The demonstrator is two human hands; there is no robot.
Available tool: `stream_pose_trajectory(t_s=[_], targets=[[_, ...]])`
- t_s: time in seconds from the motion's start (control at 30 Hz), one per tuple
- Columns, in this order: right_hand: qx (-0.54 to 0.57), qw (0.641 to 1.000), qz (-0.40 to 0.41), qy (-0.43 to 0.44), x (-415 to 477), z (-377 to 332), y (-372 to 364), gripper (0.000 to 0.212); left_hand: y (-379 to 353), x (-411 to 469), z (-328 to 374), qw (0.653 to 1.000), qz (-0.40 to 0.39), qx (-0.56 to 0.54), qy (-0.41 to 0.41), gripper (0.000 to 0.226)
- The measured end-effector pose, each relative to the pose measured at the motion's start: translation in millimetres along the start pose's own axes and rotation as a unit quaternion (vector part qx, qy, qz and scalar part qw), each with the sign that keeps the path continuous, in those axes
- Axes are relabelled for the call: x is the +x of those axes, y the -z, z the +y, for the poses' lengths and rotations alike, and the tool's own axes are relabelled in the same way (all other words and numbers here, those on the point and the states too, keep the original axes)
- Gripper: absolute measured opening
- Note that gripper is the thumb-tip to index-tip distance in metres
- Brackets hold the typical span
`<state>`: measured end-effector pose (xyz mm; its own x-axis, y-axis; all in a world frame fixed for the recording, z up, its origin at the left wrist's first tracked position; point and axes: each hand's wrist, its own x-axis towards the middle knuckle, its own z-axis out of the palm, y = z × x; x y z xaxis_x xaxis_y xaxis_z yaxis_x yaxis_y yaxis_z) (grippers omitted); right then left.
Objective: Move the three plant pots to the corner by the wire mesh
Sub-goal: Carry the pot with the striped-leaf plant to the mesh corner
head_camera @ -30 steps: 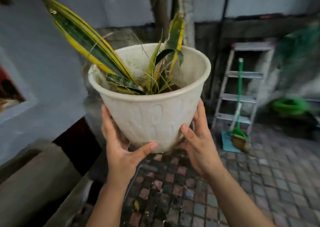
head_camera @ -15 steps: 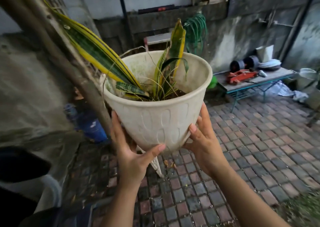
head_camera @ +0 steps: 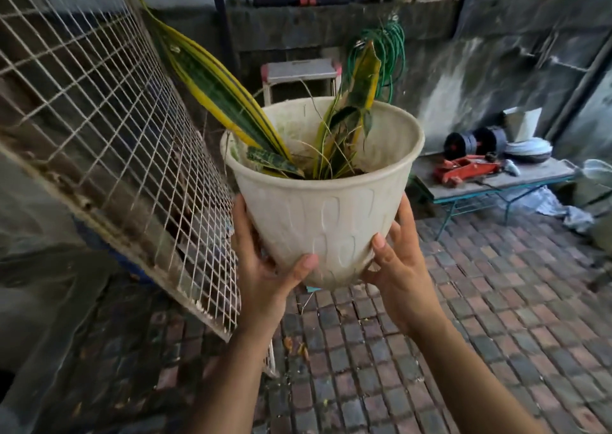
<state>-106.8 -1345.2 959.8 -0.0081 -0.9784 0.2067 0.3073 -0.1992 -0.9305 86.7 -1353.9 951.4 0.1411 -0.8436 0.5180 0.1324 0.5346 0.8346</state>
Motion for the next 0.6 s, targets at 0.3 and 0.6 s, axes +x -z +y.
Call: stream_pose_trajectory(t_s=[0.3, 0.6], targets=[[-0.037, 0.999, 0.002, -0.014, 161.0, 35.2, 34.3, 0.086, -25.7, 126.1, -121.0, 1.0, 0.003, -0.028, 0.008, 0.118], [-0.051, 0.998, -0.016, -0.033, 283.7, 75.8, 35.2, 0.081, -16.7, 223.4, -201.6, 0.997, 0.043, -0.053, 0.034, 0.119]])
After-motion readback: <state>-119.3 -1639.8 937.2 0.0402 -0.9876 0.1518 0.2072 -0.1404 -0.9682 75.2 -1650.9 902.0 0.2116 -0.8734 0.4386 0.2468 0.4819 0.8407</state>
